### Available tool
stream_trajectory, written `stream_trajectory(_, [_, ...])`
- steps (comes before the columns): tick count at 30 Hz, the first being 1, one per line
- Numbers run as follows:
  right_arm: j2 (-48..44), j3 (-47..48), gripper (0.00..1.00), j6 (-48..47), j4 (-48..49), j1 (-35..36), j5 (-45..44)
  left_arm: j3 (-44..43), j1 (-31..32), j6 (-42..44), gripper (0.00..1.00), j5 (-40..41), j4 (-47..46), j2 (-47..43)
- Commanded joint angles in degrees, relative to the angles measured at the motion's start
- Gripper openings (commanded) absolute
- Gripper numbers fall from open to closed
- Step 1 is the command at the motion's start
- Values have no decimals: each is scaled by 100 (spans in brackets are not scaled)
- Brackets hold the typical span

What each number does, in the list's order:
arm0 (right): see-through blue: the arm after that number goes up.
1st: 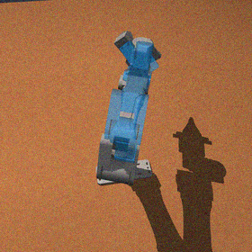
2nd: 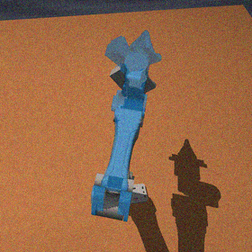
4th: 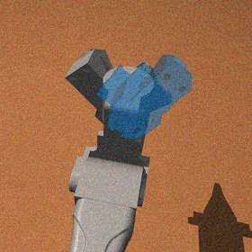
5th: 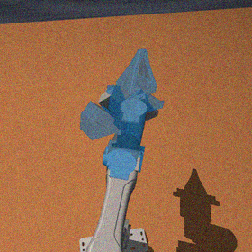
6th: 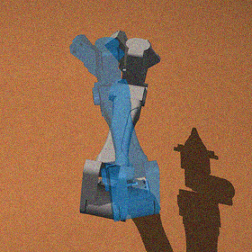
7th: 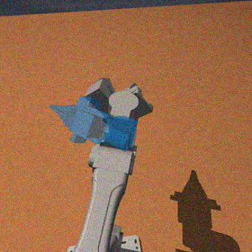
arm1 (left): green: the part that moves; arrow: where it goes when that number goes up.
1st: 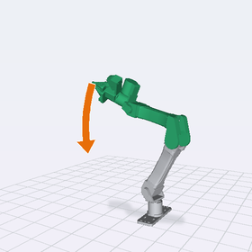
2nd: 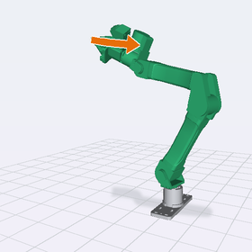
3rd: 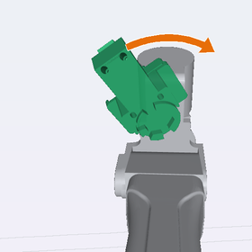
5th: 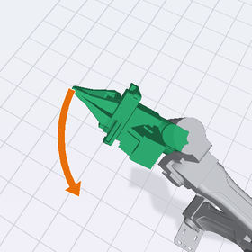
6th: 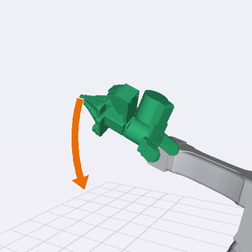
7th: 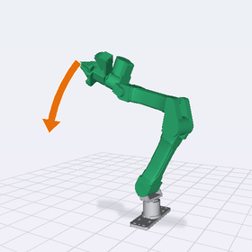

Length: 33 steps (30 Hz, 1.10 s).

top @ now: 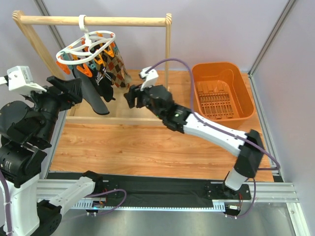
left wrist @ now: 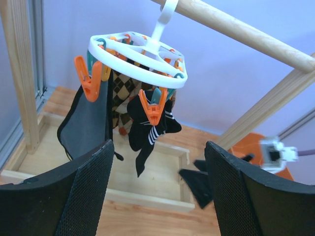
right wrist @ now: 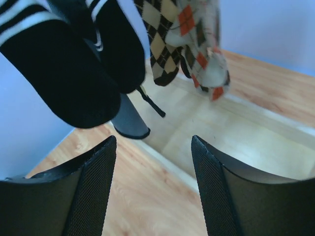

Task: Remove the socks clipped to the hanger

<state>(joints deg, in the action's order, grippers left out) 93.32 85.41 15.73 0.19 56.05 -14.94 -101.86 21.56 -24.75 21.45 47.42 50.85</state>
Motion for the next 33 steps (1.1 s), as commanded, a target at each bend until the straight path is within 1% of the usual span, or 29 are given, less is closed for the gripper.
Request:
stream_trajectory(1, [765, 642, 64, -1044, 1342, 318, -650, 149, -38, 85, 81, -220, 73, -49])
stream_trajectory(5, [1530, 1195, 61, -1799, 1809, 626, -782, 316, -38, 190, 82, -352, 118, -180])
stream_trajectory(6, [1792, 1293, 61, -1923, 1940, 696, -1009, 334, -38, 208, 82, -361, 118, -216])
stream_trajectory(7, [1908, 1416, 63, -2194, 1994, 810, -1107, 360, -38, 251, 82, -344, 127, -285])
stream_trajectory(10, [2390, 1926, 70, -2590, 2047, 986, -1563, 465, -38, 331, 82, -256, 127, -400])
stream_trajectory(13, [2840, 2523, 71, -2872, 1968, 1048, -2003, 614, -38, 340, 82, -308, 162, -497])
stream_trajectory(16, [3096, 2946, 72, -2944, 1819, 1066, -2145, 598, -38, 383, 81, -405, 302, -497])
stream_trajectory(18, [3096, 2929, 76, -2909, 1818, 1057, -2005, 501, -38, 427, 82, -414, 417, -453])
stream_trajectory(21, [3122, 2947, 77, -2873, 1880, 1057, -1890, 325, -38, 445, 82, -431, 610, -400])
stream_trajectory(24, [3079, 2973, 69, -2795, 1828, 1057, -1829, 413, -38, 419, 82, -466, 646, -471])
stream_trajectory(26, [2973, 2798, 53, -2759, 1801, 1057, -1732, 553, -38, 419, 82, -449, 707, -497])
stream_trajectory(27, [2808, 2702, 36, -2750, 1775, 1066, -1549, 632, -38, 427, 82, -432, 751, -506])
stream_trajectory(28, [2701, 2570, 27, -2733, 1757, 1057, -1460, 676, -38, 454, 82, -449, 838, -497])
stream_trajectory(29, [2596, 2325, 12, -2689, 1748, 1057, -1390, 729, -38, 480, 82, -484, 865, -506])
stream_trajectory(30, [2343, 2140, 0, -2628, 1765, 1057, -1311, 782, -38, 506, 83, -658, 892, -506])
stream_trajectory(32, [2060, 1771, 0, -2461, 1870, 1057, -1205, 905, -38, 472, 83, -817, 971, -471])
stream_trajectory(33, [1789, 1404, 0, -2399, 1984, 1057, -1091, 931, -38, 445, 84, -905, 1006, -445])
